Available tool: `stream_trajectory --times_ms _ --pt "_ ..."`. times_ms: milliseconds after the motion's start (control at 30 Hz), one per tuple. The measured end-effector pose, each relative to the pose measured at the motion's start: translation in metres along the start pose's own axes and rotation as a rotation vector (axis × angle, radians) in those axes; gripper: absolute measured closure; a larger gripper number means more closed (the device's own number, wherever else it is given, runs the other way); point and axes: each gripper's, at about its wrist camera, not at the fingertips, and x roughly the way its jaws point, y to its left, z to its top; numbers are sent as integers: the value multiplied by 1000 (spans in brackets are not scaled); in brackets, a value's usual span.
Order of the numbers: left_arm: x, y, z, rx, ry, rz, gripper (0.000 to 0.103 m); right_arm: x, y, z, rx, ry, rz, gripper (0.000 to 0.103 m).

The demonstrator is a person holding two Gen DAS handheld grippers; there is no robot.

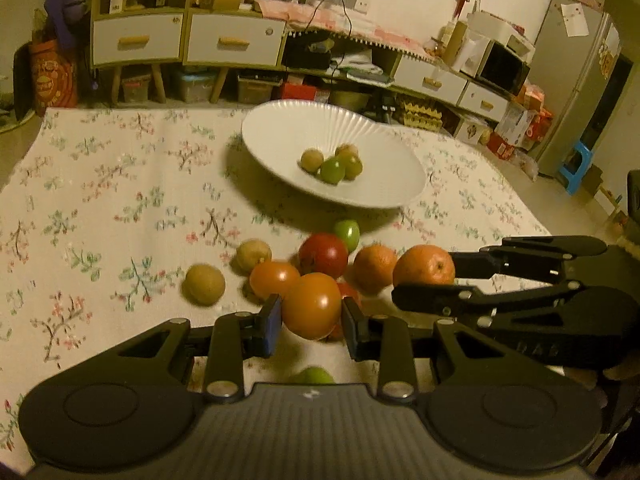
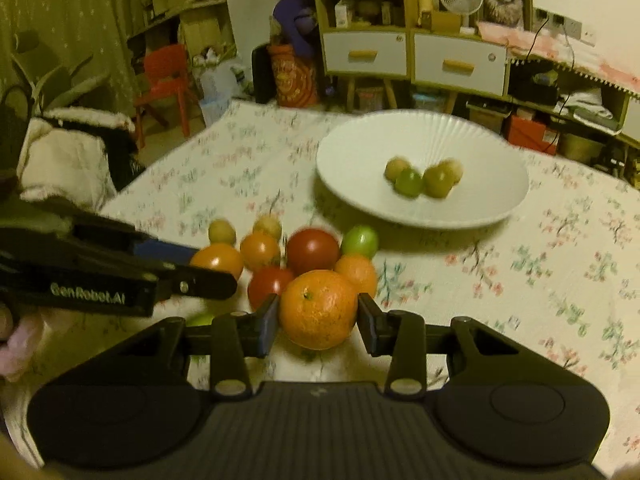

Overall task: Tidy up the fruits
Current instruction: 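Carry the green tomato and orange over the white plate with both tools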

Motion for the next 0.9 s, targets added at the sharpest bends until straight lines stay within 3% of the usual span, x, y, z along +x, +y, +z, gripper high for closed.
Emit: stream_trajectory --times_ms 533,900 --pt "28 -18 51 74 -51 -1 68 28 -44 69 63 -88 -60 65" --pt "81 -34 76 86 -18 -64 68 69 -79 100 130 -46 -51 65"
